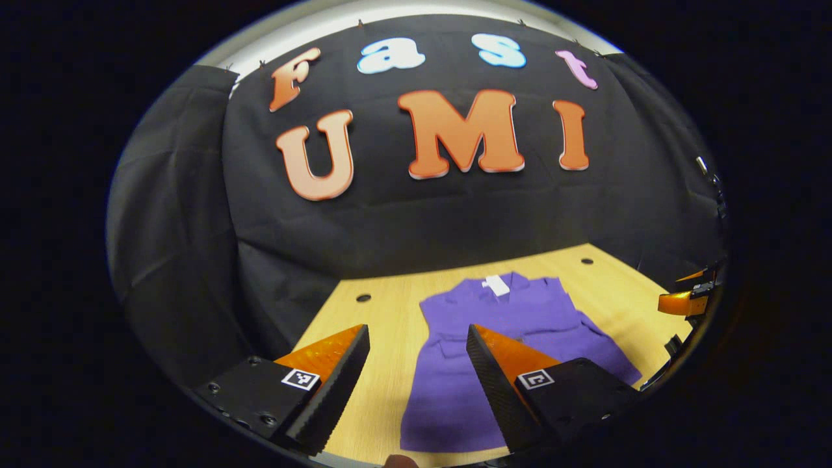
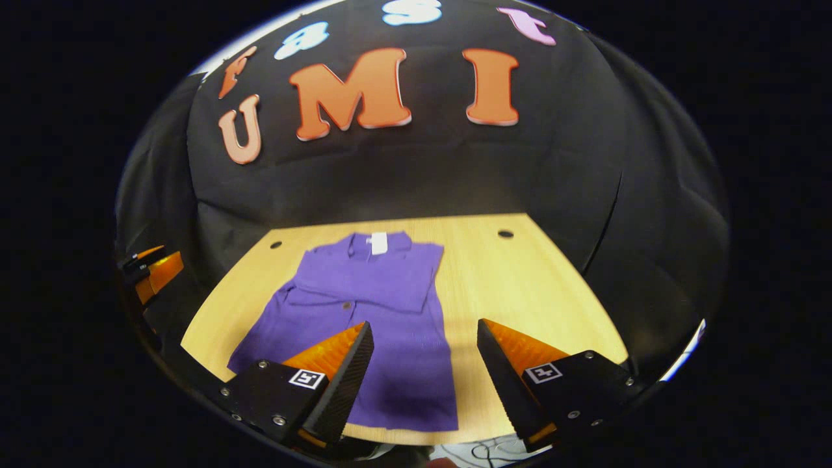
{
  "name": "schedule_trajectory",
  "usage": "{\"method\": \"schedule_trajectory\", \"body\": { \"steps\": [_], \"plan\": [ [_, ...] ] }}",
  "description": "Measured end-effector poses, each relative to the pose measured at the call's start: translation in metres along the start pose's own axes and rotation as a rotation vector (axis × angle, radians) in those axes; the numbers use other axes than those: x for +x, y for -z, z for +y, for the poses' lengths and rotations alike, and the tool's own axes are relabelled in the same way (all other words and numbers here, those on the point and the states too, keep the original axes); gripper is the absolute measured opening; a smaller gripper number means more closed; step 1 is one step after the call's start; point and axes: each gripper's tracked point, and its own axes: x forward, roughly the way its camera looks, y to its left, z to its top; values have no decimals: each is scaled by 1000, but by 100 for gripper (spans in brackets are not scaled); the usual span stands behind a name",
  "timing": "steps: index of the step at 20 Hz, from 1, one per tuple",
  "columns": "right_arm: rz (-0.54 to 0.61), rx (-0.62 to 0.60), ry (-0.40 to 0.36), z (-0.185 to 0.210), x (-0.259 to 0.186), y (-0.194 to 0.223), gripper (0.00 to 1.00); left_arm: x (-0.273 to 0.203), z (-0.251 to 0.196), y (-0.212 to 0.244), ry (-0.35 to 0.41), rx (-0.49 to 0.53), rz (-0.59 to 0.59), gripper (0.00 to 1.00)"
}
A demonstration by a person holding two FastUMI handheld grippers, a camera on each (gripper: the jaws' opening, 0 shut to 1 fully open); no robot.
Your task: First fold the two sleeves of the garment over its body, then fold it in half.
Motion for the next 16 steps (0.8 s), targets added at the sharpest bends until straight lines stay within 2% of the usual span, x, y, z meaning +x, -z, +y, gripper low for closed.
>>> {"method": "schedule_trajectory", "body": {
  "steps": [3,6,9,16],
  "plan": [
    [113,43,12,-3,11,39,96,19,-10,49,45,-20,155,95],
    [190,24,42,-13,18,76,96,22,-4,111,44,-47,343,94],
    [244,8,39,-12,24,100,96,25,-4,158,55,-77,473,96],
    [388,-19,37,-16,34,143,97,4,0,211,40,-88,737,96]
  ]
}}
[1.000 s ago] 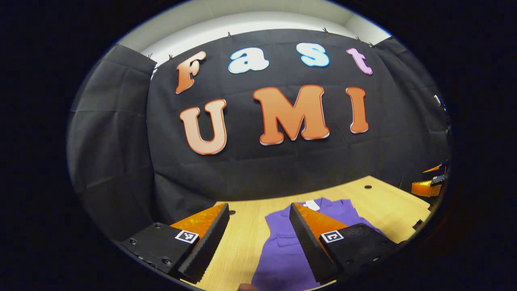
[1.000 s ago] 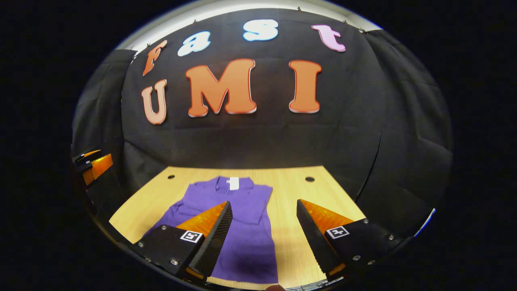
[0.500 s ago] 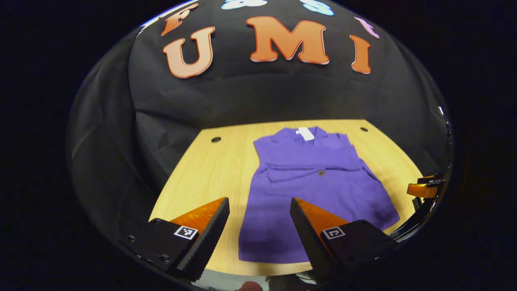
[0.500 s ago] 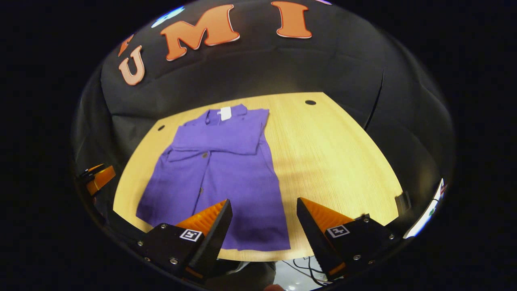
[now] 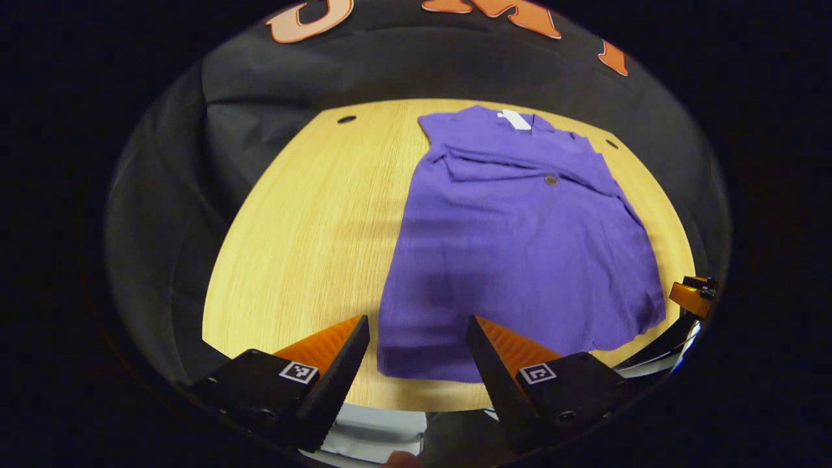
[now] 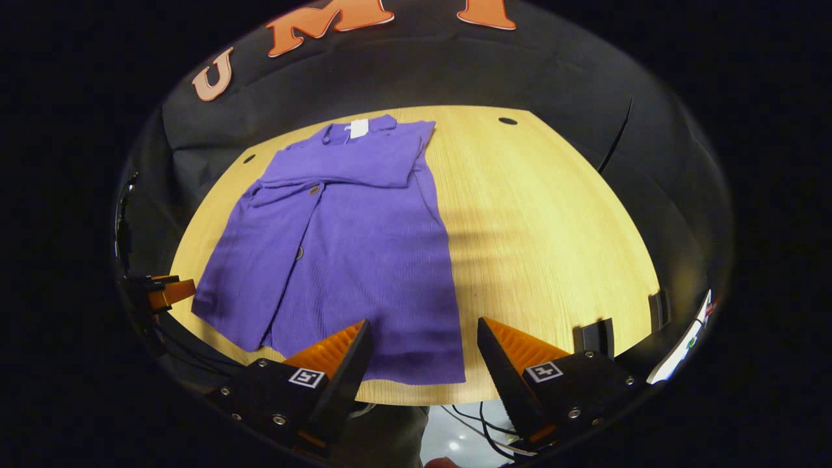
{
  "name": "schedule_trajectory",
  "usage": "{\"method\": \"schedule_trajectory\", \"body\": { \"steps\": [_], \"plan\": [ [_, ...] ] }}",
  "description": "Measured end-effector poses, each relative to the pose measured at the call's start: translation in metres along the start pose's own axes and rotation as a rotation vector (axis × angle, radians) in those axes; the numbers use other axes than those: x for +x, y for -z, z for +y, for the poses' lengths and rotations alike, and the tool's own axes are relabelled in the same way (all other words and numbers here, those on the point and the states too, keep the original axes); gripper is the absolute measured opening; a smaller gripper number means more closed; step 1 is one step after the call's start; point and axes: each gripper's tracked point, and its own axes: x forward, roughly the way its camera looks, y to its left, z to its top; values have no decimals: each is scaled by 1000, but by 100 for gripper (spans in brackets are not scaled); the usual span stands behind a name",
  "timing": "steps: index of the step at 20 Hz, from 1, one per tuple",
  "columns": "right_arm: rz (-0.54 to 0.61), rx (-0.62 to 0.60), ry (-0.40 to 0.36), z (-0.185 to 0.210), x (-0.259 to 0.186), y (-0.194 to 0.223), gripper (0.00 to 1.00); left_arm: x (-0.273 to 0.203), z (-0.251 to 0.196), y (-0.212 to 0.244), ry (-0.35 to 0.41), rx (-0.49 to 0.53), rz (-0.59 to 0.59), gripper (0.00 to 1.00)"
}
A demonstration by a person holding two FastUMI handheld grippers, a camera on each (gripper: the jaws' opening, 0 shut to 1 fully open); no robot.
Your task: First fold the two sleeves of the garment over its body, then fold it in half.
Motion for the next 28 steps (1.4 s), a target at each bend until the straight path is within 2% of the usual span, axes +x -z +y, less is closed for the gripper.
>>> {"method": "schedule_trajectory", "body": {
  "steps": [6,11,14,17,18,19,20,21,22,23,24,26,28],
  "plan": [
    [121,14,15,-3,21,25,97,5,-4,17,24,20,124,96],
    [184,19,19,0,30,38,97,30,-8,26,45,6,199,96],
    [205,-22,39,-1,31,38,96,32,-8,27,79,-21,247,94],
    [238,-55,32,4,31,37,95,31,-4,30,92,-1,315,93],
    [255,-60,31,5,32,38,93,32,-6,29,96,5,330,90],
    [263,-57,31,8,33,37,83,34,-11,26,106,18,339,87],
    [268,-52,33,10,34,37,78,34,-17,24,124,24,347,70],
    [266,-38,29,13,35,35,51,34,-21,24,137,34,354,54],
    [255,-23,29,15,37,33,41,34,-25,23,151,42,359,37],
    [225,-5,27,17,39,26,28,33,-28,23,161,47,359,28],
    [193,19,30,18,41,21,10,32,-29,24,168,58,362,17],
    [198,67,41,18,39,26,5,35,-29,23,189,66,360,10],
    [205,125,42,20,38,27,4,33,-29,24,209,50,355,10]
  ]
}}
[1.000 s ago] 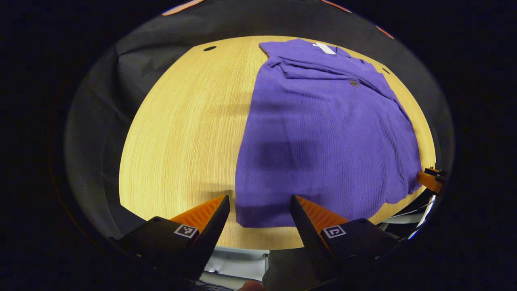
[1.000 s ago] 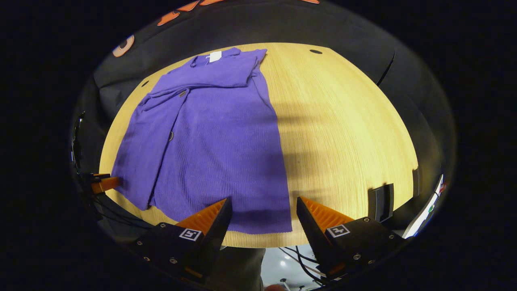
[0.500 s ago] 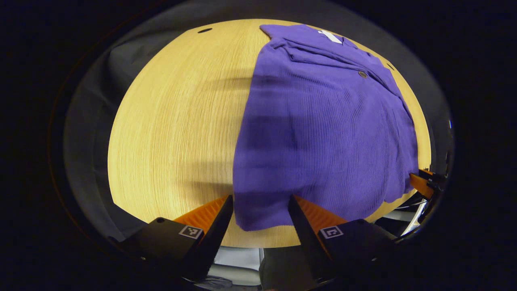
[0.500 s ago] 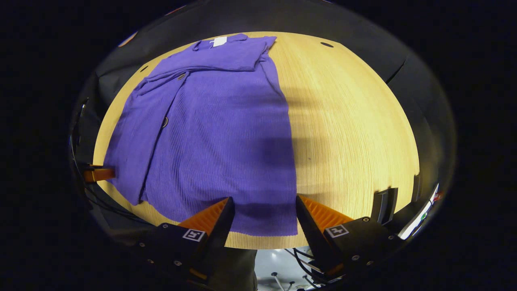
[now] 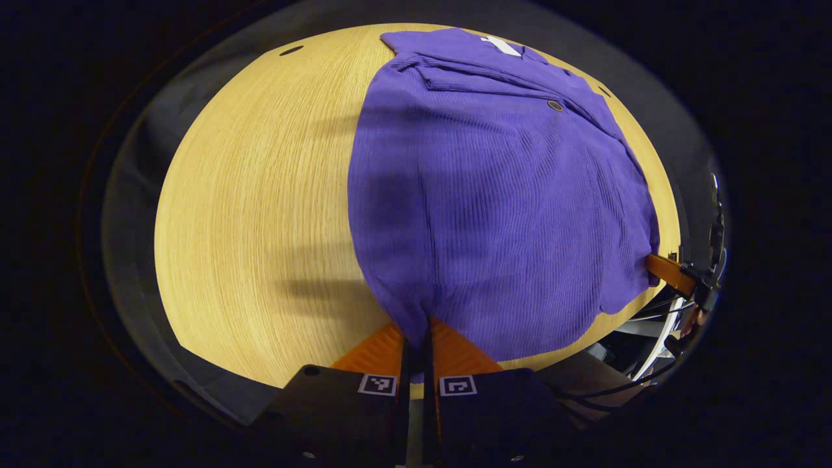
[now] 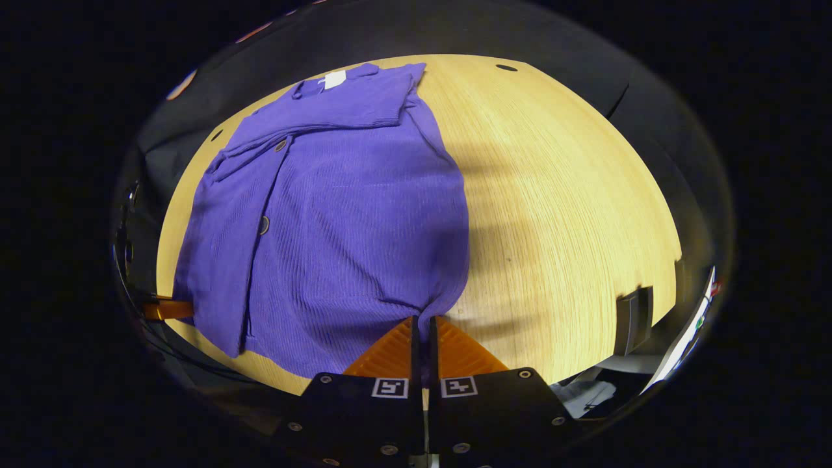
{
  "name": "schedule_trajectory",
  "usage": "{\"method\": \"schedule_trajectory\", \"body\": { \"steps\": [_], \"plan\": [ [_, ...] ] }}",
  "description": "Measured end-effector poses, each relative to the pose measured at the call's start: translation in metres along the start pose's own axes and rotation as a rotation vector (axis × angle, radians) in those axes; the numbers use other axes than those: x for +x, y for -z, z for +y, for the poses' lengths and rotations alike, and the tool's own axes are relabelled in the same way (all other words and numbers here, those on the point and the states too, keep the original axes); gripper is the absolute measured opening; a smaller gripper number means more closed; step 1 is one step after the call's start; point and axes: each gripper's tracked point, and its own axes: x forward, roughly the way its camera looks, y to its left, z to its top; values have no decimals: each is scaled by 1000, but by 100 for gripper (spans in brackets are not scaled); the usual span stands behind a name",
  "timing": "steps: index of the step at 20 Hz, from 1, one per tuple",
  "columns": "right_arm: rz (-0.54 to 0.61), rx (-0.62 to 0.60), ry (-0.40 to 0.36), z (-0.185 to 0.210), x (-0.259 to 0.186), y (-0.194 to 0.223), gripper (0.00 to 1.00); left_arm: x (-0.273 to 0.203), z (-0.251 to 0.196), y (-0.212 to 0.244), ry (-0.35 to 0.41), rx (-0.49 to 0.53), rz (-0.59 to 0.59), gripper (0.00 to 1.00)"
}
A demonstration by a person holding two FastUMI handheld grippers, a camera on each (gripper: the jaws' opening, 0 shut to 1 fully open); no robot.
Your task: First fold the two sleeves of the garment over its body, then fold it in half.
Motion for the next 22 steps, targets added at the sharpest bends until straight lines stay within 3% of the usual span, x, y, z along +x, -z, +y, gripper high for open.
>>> {"method": "schedule_trajectory", "body": {
  "steps": [4,10,16,22],
  "plan": [
    [-25,110,-1,9,-20,-9,4,-12,-3,-5,59,21,-14,6],
    [-105,140,-60,35,-67,-49,4,-52,-9,-43,159,50,-66,5],
    [-177,89,-185,59,-98,-114,3,-95,-25,-92,172,64,-165,5],
    [-217,27,-268,72,-113,-177,3,-142,-35,-157,133,74,-277,5]
  ]
}}
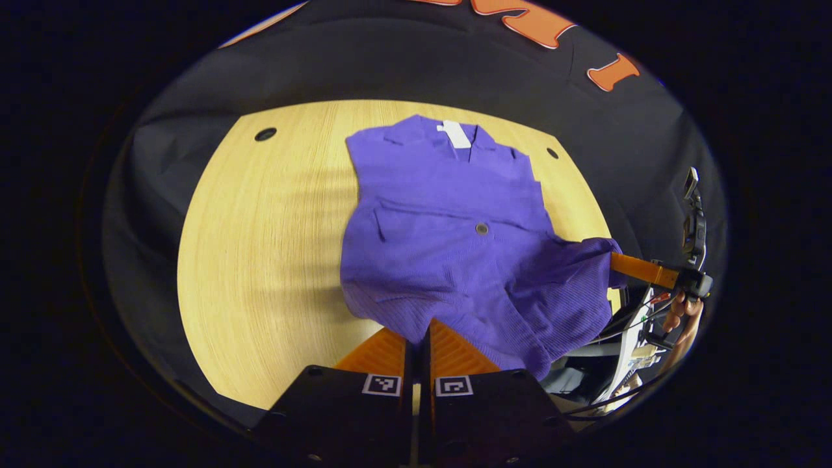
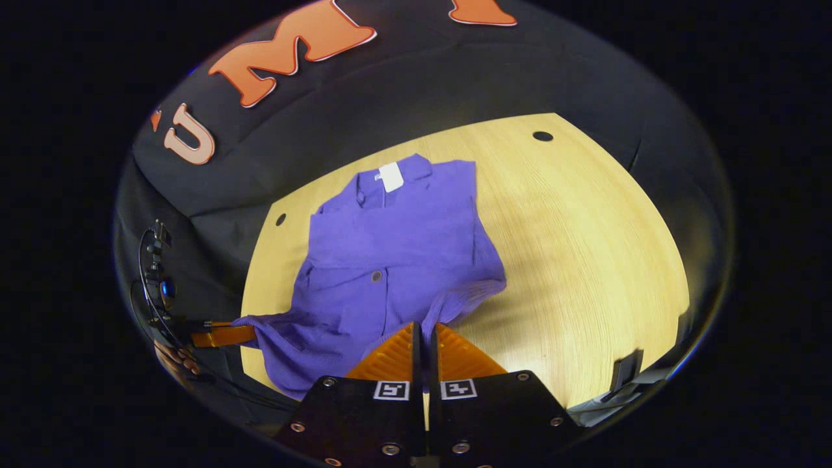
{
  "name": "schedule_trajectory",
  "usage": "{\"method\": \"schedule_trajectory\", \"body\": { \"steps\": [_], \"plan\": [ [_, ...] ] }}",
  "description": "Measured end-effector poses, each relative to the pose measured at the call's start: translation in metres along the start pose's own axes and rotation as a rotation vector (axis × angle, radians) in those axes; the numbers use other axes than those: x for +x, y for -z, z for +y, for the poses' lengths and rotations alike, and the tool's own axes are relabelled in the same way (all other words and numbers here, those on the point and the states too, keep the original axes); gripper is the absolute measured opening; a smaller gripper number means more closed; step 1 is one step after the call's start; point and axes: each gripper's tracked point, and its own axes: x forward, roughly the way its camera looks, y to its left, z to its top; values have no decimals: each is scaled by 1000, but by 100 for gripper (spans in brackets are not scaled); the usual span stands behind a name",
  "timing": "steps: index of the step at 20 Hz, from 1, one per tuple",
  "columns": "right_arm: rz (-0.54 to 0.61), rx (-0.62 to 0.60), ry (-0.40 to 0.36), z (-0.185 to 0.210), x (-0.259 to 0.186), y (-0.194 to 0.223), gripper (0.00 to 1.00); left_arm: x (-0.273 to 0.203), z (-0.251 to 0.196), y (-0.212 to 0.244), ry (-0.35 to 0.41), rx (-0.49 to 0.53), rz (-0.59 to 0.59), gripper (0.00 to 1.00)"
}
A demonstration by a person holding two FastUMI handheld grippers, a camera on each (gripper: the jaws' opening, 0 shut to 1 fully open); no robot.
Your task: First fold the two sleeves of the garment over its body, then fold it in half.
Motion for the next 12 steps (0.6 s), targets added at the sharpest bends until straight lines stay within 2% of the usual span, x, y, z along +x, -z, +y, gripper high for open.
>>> {"method": "schedule_trajectory", "body": {
  "steps": [3,12],
  "plan": [
    [-19,-34,-32,4,4,-36,3,-6,-1,-37,-30,22,-37,5],
    [-64,-121,-51,3,31,-138,3,-7,10,-165,-103,60,-131,5]
  ]
}}
